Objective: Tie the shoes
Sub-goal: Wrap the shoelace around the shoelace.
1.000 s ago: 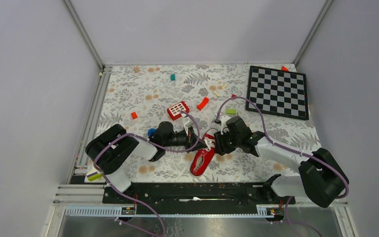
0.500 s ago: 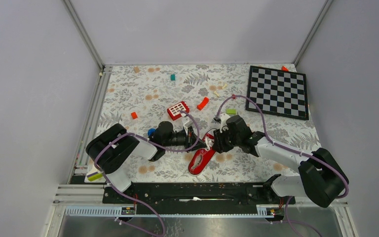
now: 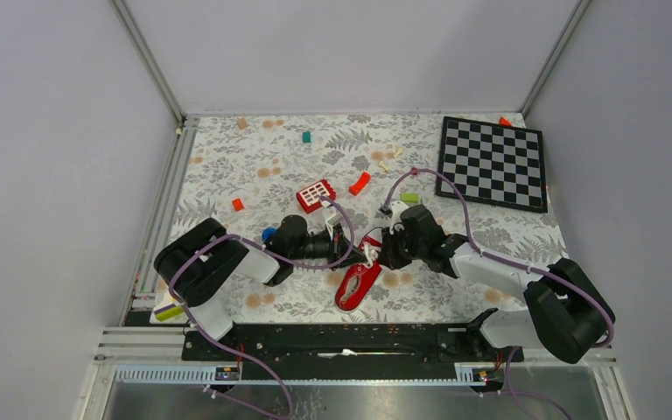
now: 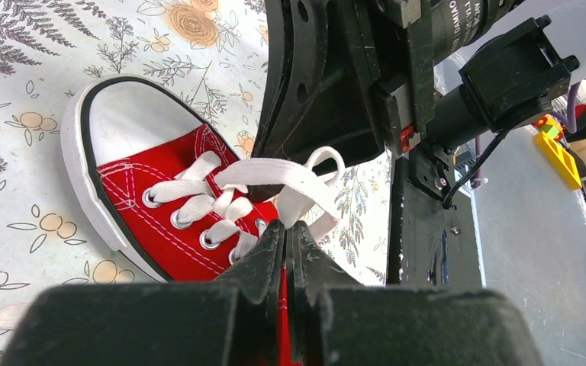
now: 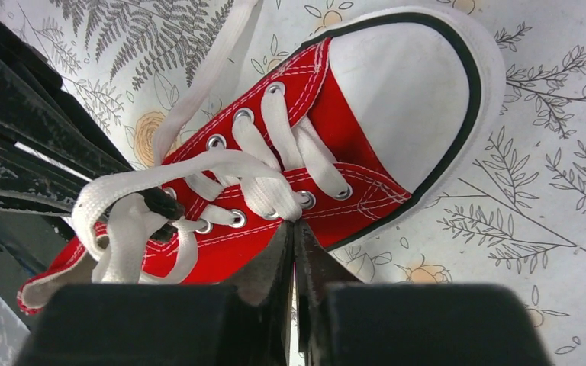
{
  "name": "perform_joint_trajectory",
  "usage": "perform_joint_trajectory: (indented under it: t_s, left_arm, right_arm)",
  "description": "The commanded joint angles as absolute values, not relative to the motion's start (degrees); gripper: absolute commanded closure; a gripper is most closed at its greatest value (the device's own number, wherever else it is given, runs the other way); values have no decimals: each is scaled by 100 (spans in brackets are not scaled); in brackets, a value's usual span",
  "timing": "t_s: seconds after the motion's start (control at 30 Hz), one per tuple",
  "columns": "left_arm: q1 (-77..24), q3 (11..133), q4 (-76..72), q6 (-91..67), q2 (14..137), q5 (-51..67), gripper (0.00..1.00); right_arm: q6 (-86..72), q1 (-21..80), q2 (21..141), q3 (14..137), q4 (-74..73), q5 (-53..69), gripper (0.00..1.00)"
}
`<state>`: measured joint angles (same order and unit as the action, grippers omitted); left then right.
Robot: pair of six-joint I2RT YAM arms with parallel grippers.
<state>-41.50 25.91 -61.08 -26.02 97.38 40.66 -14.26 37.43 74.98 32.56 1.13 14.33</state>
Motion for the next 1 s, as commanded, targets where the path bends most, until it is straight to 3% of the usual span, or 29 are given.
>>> perform_joint_trajectory:
  t_s: [0.0,0.4,0.97]
  left_arm:
    - [-4121,2785,-6651,-2634,9756,4246,100]
    - [-4113,2773,-6730,-2687,9793,4237,100]
    - [-4103,2725,-6894,-2799,9836,4272,100]
  right_arm:
    - [-1587,3744,7416,3127,383,1570,100]
    - [-2326,3833,6717,2783,193,1870,100]
    - [-2470,3951,6975,3271,81,1702,100]
